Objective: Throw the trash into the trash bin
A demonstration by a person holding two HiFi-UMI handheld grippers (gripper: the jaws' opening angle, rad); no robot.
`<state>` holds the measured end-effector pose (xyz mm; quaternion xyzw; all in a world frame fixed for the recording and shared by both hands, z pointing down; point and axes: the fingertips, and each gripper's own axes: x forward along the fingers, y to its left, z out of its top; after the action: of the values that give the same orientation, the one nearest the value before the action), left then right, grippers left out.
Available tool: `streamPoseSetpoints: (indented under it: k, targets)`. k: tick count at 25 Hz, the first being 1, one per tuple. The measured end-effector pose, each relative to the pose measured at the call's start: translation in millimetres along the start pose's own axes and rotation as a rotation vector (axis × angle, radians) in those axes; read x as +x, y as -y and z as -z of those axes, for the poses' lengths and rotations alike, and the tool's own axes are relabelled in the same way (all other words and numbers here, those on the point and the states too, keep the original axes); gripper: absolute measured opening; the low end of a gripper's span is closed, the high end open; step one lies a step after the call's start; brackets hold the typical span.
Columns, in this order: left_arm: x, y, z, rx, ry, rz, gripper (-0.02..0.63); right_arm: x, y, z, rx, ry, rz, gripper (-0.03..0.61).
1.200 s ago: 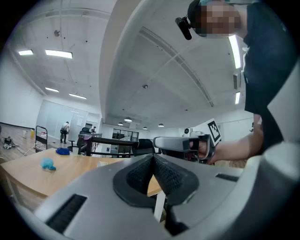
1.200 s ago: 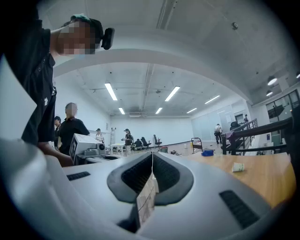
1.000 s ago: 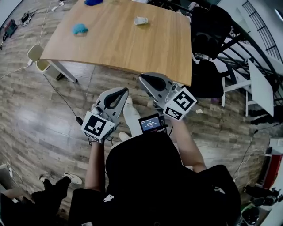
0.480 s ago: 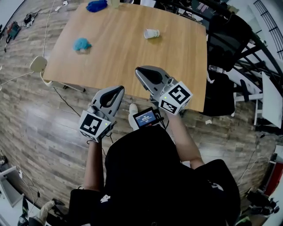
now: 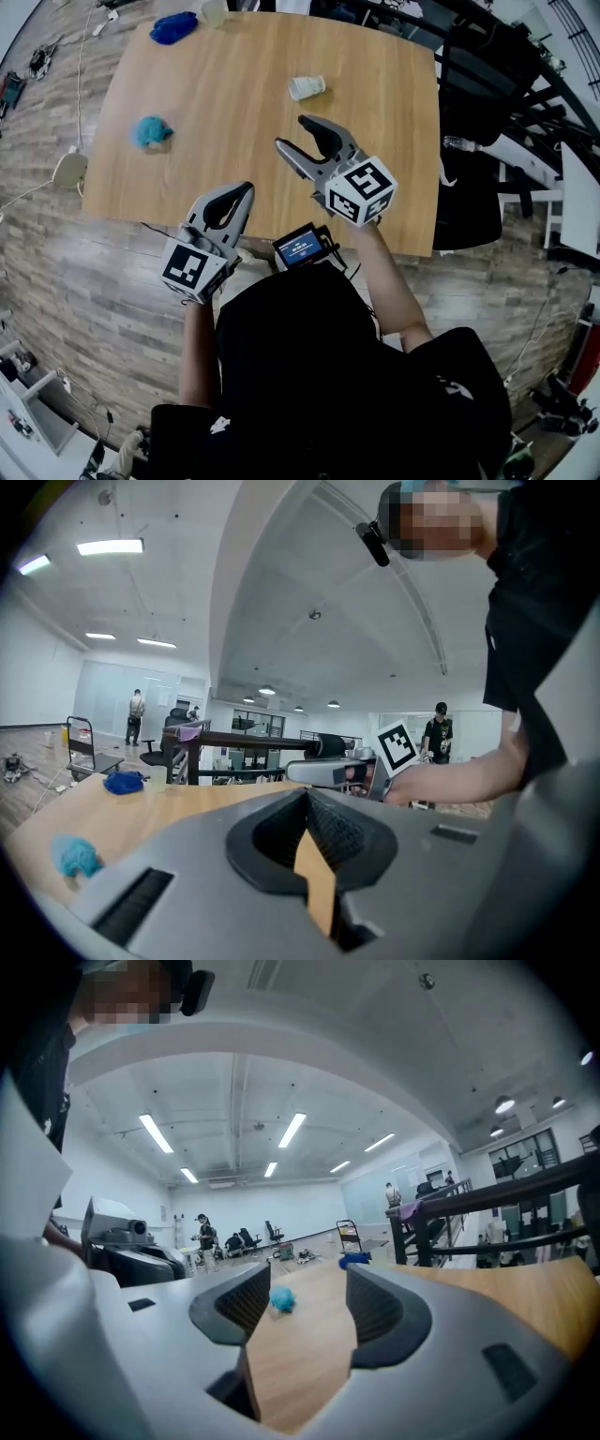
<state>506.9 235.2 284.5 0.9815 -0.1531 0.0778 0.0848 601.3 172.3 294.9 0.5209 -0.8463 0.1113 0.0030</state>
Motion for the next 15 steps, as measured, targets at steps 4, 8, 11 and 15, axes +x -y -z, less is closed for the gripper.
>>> streamPoseSetpoints:
  k: [4, 8, 11, 15]
  targets:
    - [11.0, 1.1, -5.4, 0.006, -0.018, 0.026, 0.003, 1.4, 50.0, 22.6, -0.023, -0.083, 0.152, 0.335]
    - [23.9, -1.9, -2.6, -0.029, -0.063, 0.032, 0.003, 10.6, 113.6, 72.8, 0.030, -0.216, 0.278, 0.377]
    - [46.1, -11.3, -4.6, -0.061, -0.075, 0.019, 0.003, 20.9, 175.5, 105.7, 0.038, -0.295, 0.371, 0.397]
    - [68.8, -18.9, 7.8, -0.075, -0.109, 0.024, 0.003, 37.7, 231.0, 133.9, 0.073, -0.348, 0.422, 0.413]
